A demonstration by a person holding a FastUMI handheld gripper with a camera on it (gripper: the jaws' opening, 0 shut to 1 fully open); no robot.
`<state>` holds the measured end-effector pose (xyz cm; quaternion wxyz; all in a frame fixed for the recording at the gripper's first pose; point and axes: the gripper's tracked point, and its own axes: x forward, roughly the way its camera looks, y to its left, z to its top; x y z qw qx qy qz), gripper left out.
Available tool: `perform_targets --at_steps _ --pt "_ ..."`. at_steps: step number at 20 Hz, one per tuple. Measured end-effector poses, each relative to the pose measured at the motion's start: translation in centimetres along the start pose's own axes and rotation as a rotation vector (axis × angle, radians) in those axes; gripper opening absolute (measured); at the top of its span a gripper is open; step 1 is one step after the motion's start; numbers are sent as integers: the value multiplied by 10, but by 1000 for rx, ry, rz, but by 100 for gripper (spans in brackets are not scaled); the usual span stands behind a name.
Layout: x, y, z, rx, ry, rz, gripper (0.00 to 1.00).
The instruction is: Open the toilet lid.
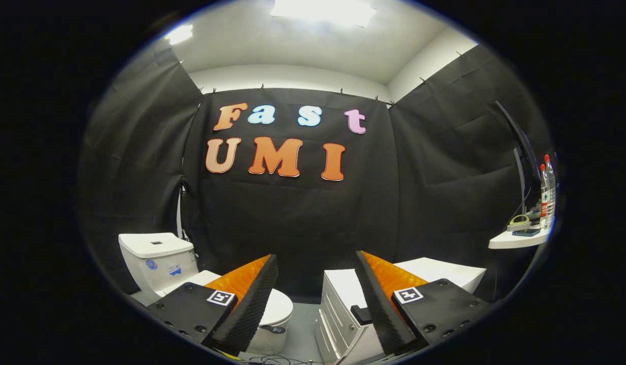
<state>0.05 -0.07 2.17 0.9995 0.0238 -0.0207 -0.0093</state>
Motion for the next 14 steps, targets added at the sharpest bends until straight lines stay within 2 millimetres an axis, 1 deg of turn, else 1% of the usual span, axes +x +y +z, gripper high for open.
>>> perform_targets --at_steps 2,3,5,6,7,9,10,11,12,13,14 --pt "10 2 16 51 -22 -17 98" --pt "17 6 23 88 -34 -18 98" --pt "38 17 36 149 -71 -22 99" --pt "50 22 40 167 -83 -26 99" --pt "59 29 39 185 -85 -25 100" --pt "70 47 22 237 -64 -18 98" --pt "76 57 10 277 -48 -12 98" --pt "79 67 -6 329 -31 -8 98" --pt "85 73 -25 388 -13 -18 98" --pt "89 75 -47 449 5 -41 98" --pt "91 75 -73 505 40 -69 98"
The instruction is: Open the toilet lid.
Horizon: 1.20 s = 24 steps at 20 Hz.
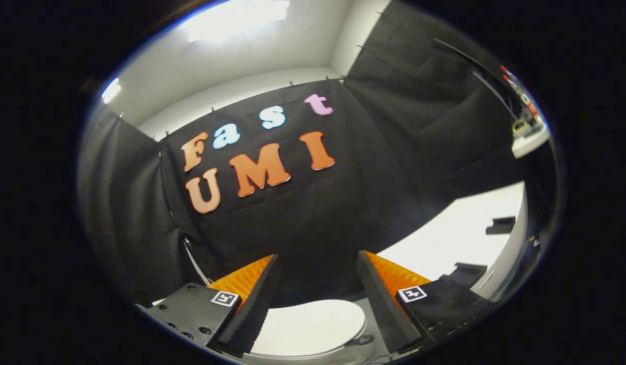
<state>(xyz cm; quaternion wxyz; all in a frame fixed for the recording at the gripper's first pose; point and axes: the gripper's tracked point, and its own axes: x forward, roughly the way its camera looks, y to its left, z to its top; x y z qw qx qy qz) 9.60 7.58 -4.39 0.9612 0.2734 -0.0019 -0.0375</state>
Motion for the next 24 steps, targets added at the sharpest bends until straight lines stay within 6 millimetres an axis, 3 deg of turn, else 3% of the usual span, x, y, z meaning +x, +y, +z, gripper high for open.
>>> perform_targets --at_steps 6,11,16,20,24 --pt "6 -64 -142 260 197 -134 98" --pt "5 -120 -224 412 305 -285 98" --pt "16 -145 -261 506 318 -367 98" --pt "24 -153 -288 576 352 -387 97" --pt "36 -147 -298 607 349 -343 83"
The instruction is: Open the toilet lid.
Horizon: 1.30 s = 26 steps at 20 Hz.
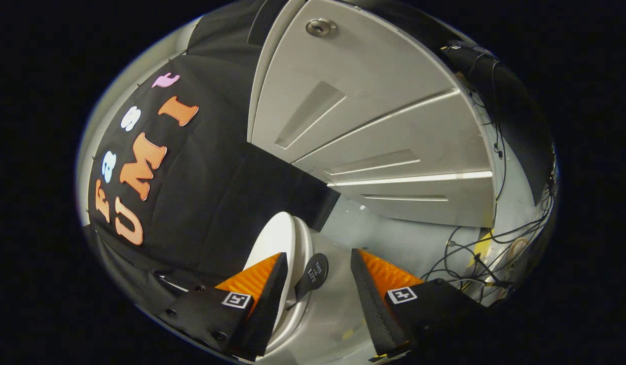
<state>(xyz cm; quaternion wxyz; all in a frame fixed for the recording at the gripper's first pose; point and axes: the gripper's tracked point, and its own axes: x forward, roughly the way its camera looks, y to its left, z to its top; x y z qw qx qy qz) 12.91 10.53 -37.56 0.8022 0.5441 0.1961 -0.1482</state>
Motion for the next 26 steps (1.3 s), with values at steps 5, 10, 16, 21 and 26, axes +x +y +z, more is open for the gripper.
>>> perform_targets --at_steps 5,10,16,21,26 --pt "18 -2 -15 22 58 33 60" --pt "22 7 -17 9 66 70 24" --pt "15 27 -9 59 60 118 8" --pt "3 70 10 -26 -4 163 8" --pt "-23 133 26 -110 -65 202 8"
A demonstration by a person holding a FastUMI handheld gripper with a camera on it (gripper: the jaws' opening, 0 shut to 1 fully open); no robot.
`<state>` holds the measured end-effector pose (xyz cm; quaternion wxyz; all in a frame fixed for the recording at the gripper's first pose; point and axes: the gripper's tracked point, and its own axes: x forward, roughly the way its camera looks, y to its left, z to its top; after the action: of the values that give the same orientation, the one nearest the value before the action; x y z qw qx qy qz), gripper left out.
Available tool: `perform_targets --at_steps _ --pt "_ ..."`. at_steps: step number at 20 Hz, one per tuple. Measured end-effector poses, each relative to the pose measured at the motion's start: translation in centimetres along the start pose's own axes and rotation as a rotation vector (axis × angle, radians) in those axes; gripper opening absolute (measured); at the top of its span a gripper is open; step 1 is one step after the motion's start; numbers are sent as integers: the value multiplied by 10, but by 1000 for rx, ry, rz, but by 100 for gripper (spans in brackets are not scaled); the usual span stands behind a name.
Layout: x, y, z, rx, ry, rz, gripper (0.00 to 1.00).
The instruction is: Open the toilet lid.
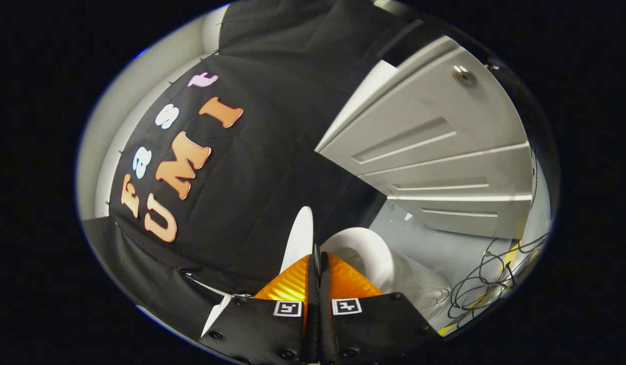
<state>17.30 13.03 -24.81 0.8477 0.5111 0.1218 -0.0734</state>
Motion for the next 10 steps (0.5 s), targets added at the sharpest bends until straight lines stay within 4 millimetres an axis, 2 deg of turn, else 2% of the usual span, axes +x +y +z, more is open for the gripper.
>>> perform_targets --at_steps 5,10 --pt "-12 94 15 -181 -21 117 8" --pt "-26 183 9 -315 -49 182 8"
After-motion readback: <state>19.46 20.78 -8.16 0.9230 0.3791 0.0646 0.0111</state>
